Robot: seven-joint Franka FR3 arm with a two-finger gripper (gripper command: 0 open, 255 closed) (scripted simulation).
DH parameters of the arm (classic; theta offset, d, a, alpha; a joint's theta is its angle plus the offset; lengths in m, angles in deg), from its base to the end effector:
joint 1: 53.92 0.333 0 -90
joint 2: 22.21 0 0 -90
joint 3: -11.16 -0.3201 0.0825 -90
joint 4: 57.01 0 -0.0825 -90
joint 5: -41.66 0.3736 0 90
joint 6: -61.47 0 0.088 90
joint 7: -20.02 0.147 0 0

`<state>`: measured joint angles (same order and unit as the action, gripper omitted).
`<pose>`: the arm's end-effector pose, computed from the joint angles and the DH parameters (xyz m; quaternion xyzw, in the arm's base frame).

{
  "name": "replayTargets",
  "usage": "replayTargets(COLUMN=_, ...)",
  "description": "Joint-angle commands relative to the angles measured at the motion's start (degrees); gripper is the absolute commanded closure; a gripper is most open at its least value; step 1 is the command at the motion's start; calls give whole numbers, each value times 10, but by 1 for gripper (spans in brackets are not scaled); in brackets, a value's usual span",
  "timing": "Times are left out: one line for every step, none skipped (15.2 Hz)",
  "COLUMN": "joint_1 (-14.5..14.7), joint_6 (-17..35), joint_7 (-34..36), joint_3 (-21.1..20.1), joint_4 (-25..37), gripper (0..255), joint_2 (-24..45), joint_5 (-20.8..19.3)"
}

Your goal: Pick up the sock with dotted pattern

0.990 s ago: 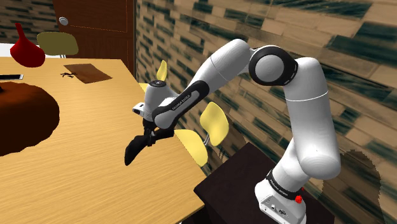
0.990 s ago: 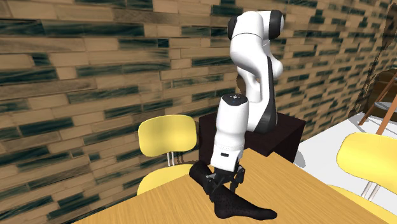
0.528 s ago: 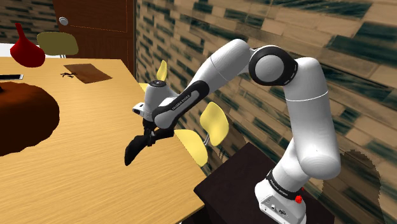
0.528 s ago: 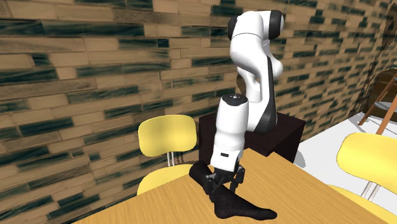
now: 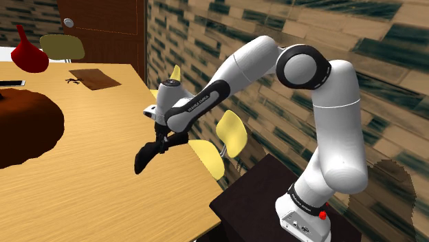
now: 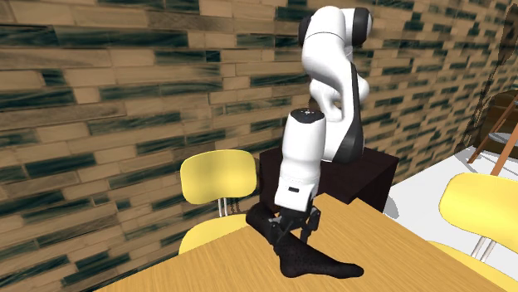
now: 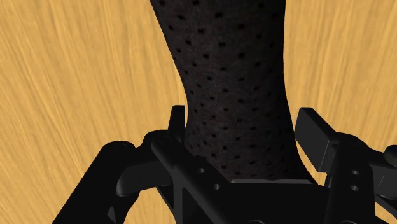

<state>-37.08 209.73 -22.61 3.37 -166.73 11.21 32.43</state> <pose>0.5799 0.2633 0.1699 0.8008 0.5969 0.0470 0.0164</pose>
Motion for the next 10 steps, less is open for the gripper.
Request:
replayTargets(joint_1=-1, joint_6=-10, joint_7=-1, joint_3=-2, joint_4=-1, gripper=255, joint_2=-12, joint_5=2)
replayTargets(joint_1=-2, joint_6=-15, joint_7=-2, joint_3=-3, joint_4=-2, gripper=255, joint_2=-18, joint_5=4)
replayTargets(joint_1=-3, joint_6=-21, joint_7=-3, joint_3=-5, joint_4=-2, gripper=255, joint_2=-24, joint_5=5)
replayTargets(joint_1=-4, joint_6=-26, joint_7=-4, joint_3=-6, joint_4=-3, gripper=255, joint_2=-29, joint_5=7)
replayTargets(joint_1=-5, joint_6=-32, joint_7=-5, joint_3=-7, joint_4=-3, gripper=255, joint_2=-35, joint_5=8)
replayTargets(joint_1=-5, joint_6=-37, joint_7=-6, joint_3=-8, joint_4=-3, gripper=255, joint_2=-41, joint_5=9)
replayTargets(joint_1=-6, joint_6=-43, joint_7=-7, joint_3=-9, joint_4=-3, gripper=255, joint_2=-46, joint_5=11)
replayTargets(joint_1=-7, joint_6=-48, joint_7=-8, joint_3=-10, joint_4=-3, gripper=255, joint_2=-52, joint_5=12)
replayTargets(joint_1=-7, joint_6=-49, joint_7=-9, joint_3=-10, joint_4=-3, gripper=255, joint_2=-53, joint_5=12)
replayTargets(joint_1=-7, joint_6=-49, joint_7=-9, joint_3=-10, joint_4=-3, gripper=255, joint_2=-53, joint_5=12)
